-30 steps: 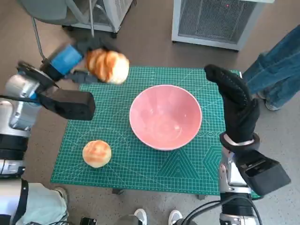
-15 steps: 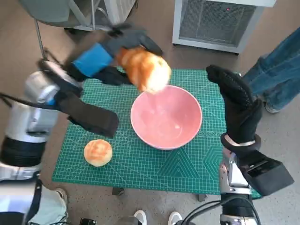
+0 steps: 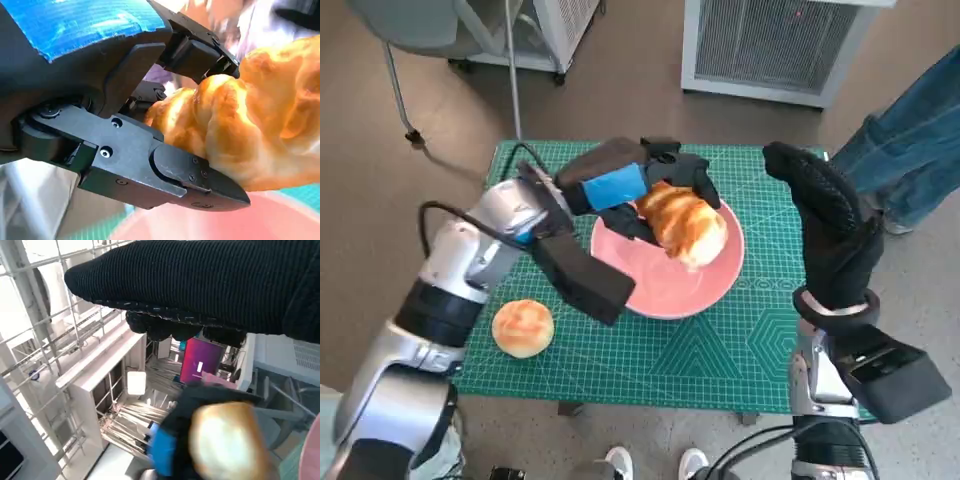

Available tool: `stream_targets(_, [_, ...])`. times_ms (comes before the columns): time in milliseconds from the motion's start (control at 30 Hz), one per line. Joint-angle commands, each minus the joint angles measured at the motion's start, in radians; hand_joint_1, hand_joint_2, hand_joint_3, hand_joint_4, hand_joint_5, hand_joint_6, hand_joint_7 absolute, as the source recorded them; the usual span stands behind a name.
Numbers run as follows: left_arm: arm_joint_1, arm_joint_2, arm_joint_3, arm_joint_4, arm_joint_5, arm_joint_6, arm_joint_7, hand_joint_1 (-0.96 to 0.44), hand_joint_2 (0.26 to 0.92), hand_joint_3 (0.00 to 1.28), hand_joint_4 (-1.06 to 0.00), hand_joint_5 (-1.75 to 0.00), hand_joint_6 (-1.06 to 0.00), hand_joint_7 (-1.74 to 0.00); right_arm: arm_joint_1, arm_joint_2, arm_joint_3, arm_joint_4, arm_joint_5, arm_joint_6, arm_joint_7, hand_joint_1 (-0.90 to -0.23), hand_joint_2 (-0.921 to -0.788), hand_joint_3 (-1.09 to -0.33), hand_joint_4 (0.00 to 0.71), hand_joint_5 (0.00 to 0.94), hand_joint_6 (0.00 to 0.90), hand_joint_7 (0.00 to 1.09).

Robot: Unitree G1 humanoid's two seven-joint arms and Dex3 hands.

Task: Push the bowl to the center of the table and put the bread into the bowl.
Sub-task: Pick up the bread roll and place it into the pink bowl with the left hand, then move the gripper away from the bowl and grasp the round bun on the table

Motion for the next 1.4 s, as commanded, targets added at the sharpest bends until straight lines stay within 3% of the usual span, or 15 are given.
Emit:
stream_targets(33, [0.018, -0.019, 0.001, 0.016, -0.037, 0.045, -0.072, 0.00, 0.921, 0.28, -0.38, -1.42, -0.46, -1.40, 0.023, -0.005, -0.003, -0.009, -0.002, 0.017, -0.002, -0.610, -0.921, -0.788, 0.257, 0.002, -0.001, 0.73])
stream_targets(67, [0.023, -0.019, 0.000, 0.015, -0.038, 0.048, -0.079, -0.07, 0.921, 0.28, -0.35, -1.30, -0.45, -1.42, 0.024, -0.006, -0.004, -0.009, -0.001, 0.018, -0.002, -0.611, -0.921, -0.788, 0.257, 0.002, -0.001, 0.73])
stream_targets(133, [0.034, -0.018, -0.003, 0.010, -0.038, 0.055, -0.094, -0.23, 0.921, 0.29, -0.36, -0.84, -0.43, -1.46, 0.024, -0.006, -0.005, -0.011, -0.001, 0.018, -0.003, -0.611, -0.921, -0.787, 0.257, 0.002, -0.001, 0.73])
stream_targets(233, [0.044, -0.017, -0.006, 0.007, -0.040, 0.067, -0.124, -0.30, 0.921, 0.30, -0.35, -0.57, -0.42, -1.48, 0.027, -0.002, -0.004, -0.016, -0.003, 0.018, -0.005, -0.612, -0.921, -0.787, 0.257, 0.002, -0.001, 0.73])
stream_targets(300, [0.048, -0.014, -0.010, 0.006, -0.036, 0.068, -0.137, -0.15, 0.894, 0.20, -0.36, -0.33, -0.41, -0.91, 0.027, 0.000, -0.003, -0.015, -0.004, 0.016, -0.006, -0.612, -0.921, -0.787, 0.257, 0.002, -0.001, 0.73])
stream_targets(333, [0.050, -0.012, -0.011, 0.005, -0.033, 0.068, -0.141, -0.13, 0.895, 0.17, -0.36, -0.28, -0.41, -0.81, 0.026, 0.001, -0.004, -0.014, -0.004, 0.016, -0.006, -0.612, -0.921, -0.786, 0.257, 0.002, -0.001, 0.73])
stream_targets(367, [0.050, -0.011, -0.013, 0.006, -0.029, 0.069, -0.146, -0.10, 0.904, 0.10, -0.37, -0.15, -0.42, -0.56, 0.026, 0.001, -0.004, -0.012, -0.003, 0.014, -0.006, -0.611, -0.921, -0.786, 0.257, 0.002, -0.001, 0.73])
stream_targets(433, [0.054, -0.005, -0.014, -0.003, -0.026, 0.075, -0.160, -0.08, 0.909, 0.06, -0.36, -0.08, -0.43, -0.41, 0.026, 0.002, -0.003, -0.012, -0.003, 0.013, -0.005, -0.610, -0.921, -0.786, 0.257, 0.002, -0.001, 0.73])
stream_targets(633, [0.080, 0.027, 0.009, -0.078, -0.049, 0.094, -0.228, -0.10, 0.879, 0.01, -0.21, -0.01, -0.35, -0.20, 0.022, 0.004, -0.002, -0.004, -0.002, 0.009, -0.002, -0.610, -0.921, -0.786, 0.257, 0.002, -0.001, 0.73])
stream_targets(967, [0.195, 0.082, 0.127, -0.322, -0.227, 0.220, -0.424, -0.18, 0.811, 0.00, -0.04, 0.00, -0.22, -0.08, 0.021, 0.009, 0.005, -0.007, 0.002, 0.018, 0.000, -0.617, -0.921, -0.785, 0.257, 0.002, -0.001, 0.73])
stream_targets(1167, [0.316, 0.157, 0.241, -0.517, -0.340, 0.287, -0.499, -0.17, 0.793, 0.00, 0.00, 0.00, -0.19, -0.06, 0.027, 0.005, 0.008, -0.021, 0.003, 0.028, 0.002, -0.616, -0.921, -0.786, 0.257, 0.002, -0.001, 0.73])
stream_targets(1400, [0.451, 0.281, 0.386, -0.683, -0.430, 0.285, -0.542, -0.14, 0.785, 0.00, -0.01, 0.00, -0.19, -0.05, 0.035, 0.000, 0.007, -0.044, 0.012, 0.044, 0.006, -0.617, -0.921, -0.787, 0.256, 0.002, -0.001, 0.73])
